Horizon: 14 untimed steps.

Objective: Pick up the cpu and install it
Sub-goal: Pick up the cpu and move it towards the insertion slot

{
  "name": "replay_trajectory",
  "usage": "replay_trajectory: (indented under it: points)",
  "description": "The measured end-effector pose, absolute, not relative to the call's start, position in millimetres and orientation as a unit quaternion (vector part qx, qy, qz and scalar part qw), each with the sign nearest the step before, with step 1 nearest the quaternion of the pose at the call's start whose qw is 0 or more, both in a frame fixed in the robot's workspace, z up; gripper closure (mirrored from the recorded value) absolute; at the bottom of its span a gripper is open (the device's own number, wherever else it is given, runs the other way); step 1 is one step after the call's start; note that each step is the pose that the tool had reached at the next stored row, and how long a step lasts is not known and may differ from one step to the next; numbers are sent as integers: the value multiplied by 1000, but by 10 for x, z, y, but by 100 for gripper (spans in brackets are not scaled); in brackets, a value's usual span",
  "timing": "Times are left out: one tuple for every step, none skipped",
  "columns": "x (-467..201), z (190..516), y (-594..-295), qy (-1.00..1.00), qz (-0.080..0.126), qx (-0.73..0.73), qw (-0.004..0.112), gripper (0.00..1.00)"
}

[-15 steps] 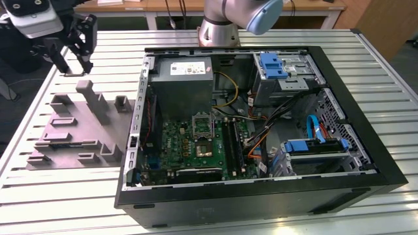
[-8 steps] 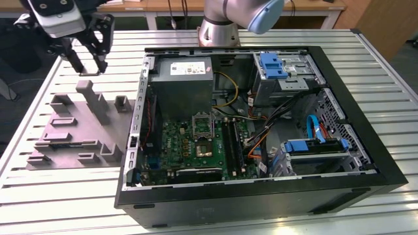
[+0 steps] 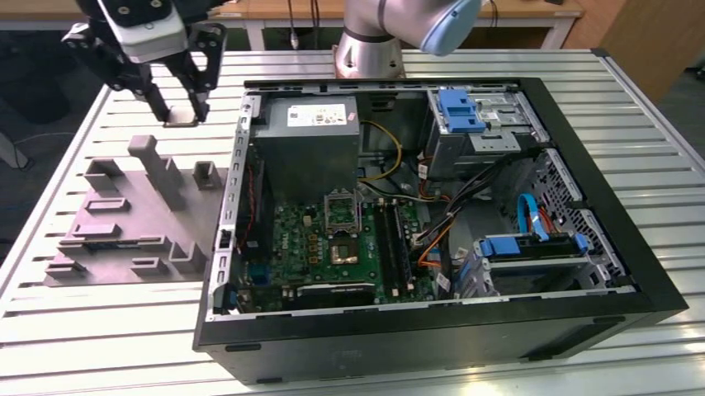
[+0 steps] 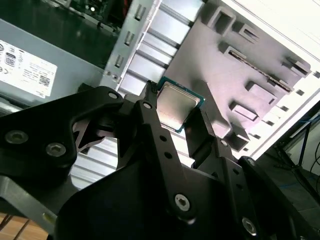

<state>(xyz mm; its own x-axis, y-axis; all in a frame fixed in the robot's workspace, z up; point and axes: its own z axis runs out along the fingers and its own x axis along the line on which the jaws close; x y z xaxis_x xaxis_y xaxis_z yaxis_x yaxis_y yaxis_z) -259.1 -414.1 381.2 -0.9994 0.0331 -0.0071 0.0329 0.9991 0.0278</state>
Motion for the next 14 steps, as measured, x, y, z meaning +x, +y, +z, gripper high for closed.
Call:
replay_trajectory:
  points:
    - [-2548,3812,-4141,1000,14,17,4,53]
    - [-2503,3813,-4140,1000,14,17,4,53]
    - [-2458,3813,-4140,1000,14,17,4,53]
    - [-2413,3812,-4140,1000,14,17,4,53]
    - [-2364,3813,-4140,1000,14,16,4,53]
    - [-2319,3812,-4140,1000,14,17,4,53]
    - [-2274,3813,-4140,1000,14,17,4,53]
    - [-2229,3813,-4140,1000,14,17,4,53]
    - [-2184,3813,-4141,1000,14,17,4,53]
    - [-2141,3812,-4140,1000,14,17,4,53]
    - [-2099,3812,-4140,1000,14,17,4,53]
    - [-2054,3812,-4140,1000,14,17,4,53]
    - [-2014,3812,-4140,1000,14,17,4,53]
    - [-1974,3813,-4141,1000,14,17,4,53]
